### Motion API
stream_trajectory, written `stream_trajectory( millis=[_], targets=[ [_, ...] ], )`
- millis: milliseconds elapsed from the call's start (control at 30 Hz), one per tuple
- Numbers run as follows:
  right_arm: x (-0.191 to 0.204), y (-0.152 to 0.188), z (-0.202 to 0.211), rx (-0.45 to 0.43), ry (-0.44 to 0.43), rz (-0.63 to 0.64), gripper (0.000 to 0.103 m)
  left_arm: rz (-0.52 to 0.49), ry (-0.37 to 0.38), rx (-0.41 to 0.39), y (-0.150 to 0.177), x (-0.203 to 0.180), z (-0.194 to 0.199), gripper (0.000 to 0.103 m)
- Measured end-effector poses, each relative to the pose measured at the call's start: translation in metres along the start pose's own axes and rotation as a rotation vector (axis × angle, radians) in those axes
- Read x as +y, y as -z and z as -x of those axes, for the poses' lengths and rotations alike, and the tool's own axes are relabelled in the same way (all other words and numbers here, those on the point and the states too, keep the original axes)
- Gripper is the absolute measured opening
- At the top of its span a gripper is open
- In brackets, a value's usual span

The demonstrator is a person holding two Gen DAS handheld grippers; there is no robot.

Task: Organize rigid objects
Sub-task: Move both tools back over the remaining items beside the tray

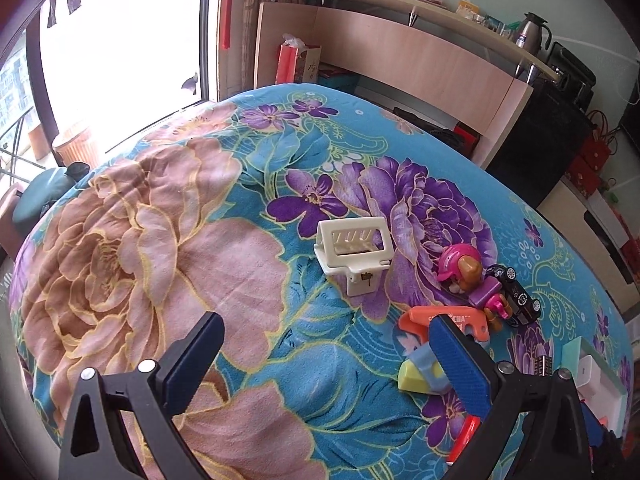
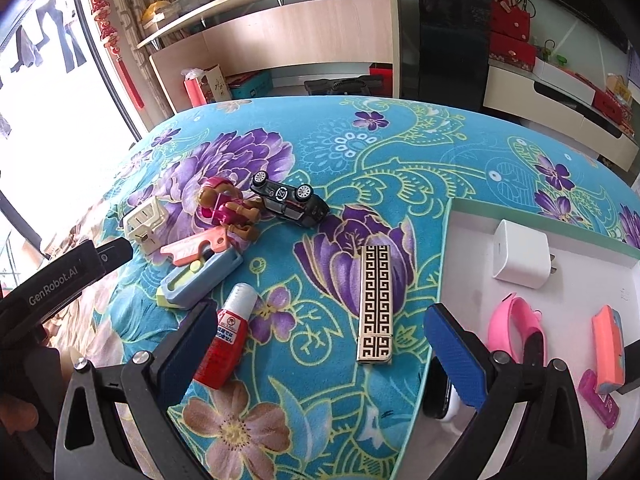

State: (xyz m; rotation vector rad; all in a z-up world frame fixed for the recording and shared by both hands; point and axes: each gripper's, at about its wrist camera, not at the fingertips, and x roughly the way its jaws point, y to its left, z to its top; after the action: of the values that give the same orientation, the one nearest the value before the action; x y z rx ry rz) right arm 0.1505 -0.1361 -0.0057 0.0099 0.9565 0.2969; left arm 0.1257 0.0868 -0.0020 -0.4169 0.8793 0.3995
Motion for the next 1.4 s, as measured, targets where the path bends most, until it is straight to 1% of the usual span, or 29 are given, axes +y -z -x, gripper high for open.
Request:
stream_trajectory(
  millis=[67,200,300,433,533,667,833,967,1033,1167,1200,1300,1367,1400],
  targets=[
    [0.006,0.001,0.001,-0.007,-0.004,0.023,0.102,0.008,0.005,0.011,0.000,0.003,-0.001,0.103],
    [0.018,0.006,-0.003,0.009,-0.016,0.092,0.102,-0.021,-0.033,0.032,0.000,0.007,-0.006,0.103],
    [0.024,0.011,-0.005,0.029,0.012,0.157,0.102,-0.032,-0.049,0.047,0.001,0.010,-0.010,0.103],
    [0.024,0.018,-0.007,0.052,0.061,0.200,0.102,-0.022,-0.025,0.060,0.001,0.011,-0.011,0.103],
    [0.023,0.022,-0.009,0.069,0.091,0.225,0.102,-0.031,-0.028,0.061,0.001,0.011,-0.011,0.103],
    [0.025,0.026,-0.003,0.066,0.060,0.262,0.102,-0.028,-0.028,0.072,0.001,0.012,-0.014,0.103],
    [0.035,0.032,-0.007,0.100,0.044,0.312,0.102,-0.027,-0.026,0.080,0.001,0.012,-0.015,0.103],
    [0.045,0.032,-0.008,0.095,0.002,0.305,0.102,-0.028,-0.024,0.075,0.001,0.012,-0.014,0.103],
    [0.050,0.032,-0.012,0.086,0.023,0.309,0.102,-0.029,-0.025,0.078,0.001,0.011,-0.014,0.103],
    [0.051,0.033,-0.019,0.096,0.057,0.315,0.102,-0.041,-0.024,0.082,0.002,0.009,-0.015,0.103],
    [0.051,0.034,-0.019,0.092,0.077,0.326,0.102,-0.042,-0.025,0.083,0.002,0.009,-0.016,0.103],
    [0.043,0.032,-0.016,0.074,0.145,0.337,0.102,-0.045,-0.025,0.086,0.002,0.008,-0.017,0.103],
    [0.035,0.030,-0.015,0.067,0.165,0.321,0.102,-0.047,-0.025,0.087,0.002,0.008,-0.017,0.103],
    [0.030,0.029,-0.014,0.062,0.175,0.310,0.098,-0.049,-0.025,0.087,0.002,0.007,-0.017,0.103]
  ],
)
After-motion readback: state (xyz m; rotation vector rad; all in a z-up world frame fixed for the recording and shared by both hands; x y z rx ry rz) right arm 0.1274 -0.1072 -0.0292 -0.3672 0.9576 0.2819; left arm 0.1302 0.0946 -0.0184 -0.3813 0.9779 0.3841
